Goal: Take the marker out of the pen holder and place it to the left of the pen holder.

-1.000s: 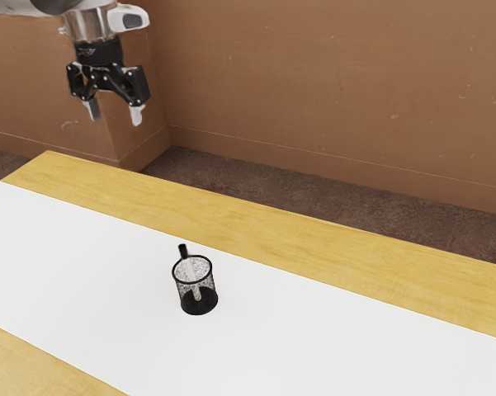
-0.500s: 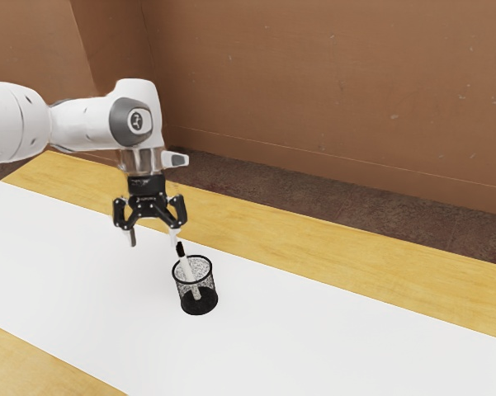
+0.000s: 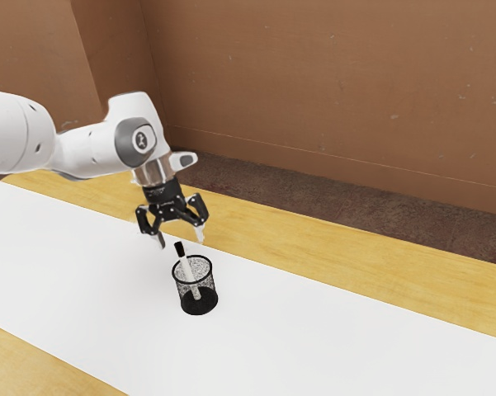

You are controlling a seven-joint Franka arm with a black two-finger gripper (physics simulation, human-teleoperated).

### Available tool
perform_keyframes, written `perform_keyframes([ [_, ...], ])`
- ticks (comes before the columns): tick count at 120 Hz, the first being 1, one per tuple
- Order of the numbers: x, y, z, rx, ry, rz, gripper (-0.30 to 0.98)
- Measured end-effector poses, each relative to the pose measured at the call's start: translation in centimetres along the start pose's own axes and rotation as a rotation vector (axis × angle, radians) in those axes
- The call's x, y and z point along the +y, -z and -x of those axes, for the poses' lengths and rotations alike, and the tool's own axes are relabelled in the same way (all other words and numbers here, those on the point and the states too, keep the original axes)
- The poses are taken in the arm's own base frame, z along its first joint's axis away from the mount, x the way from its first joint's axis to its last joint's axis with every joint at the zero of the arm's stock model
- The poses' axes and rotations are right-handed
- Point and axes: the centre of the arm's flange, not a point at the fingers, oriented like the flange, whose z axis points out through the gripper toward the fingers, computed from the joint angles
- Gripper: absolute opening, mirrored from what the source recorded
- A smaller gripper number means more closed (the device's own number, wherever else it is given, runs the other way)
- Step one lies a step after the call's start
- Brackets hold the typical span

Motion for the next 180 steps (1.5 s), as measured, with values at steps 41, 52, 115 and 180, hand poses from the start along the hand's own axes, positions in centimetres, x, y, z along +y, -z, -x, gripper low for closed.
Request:
perform_keyframes([
  [41,-0.7,-0.9,2.5,0.055,-0.043,0.014,0.67],
  [52,-0.7,-1.0,2.3,0.067,-0.052,0.015,0.61],
  [115,0.0,-1.1,3.6,0.069,-0.111,-0.003,0.43],
  [180,0.7,-1.0,3.8,0.064,-0.123,-0.007,0.04],
])
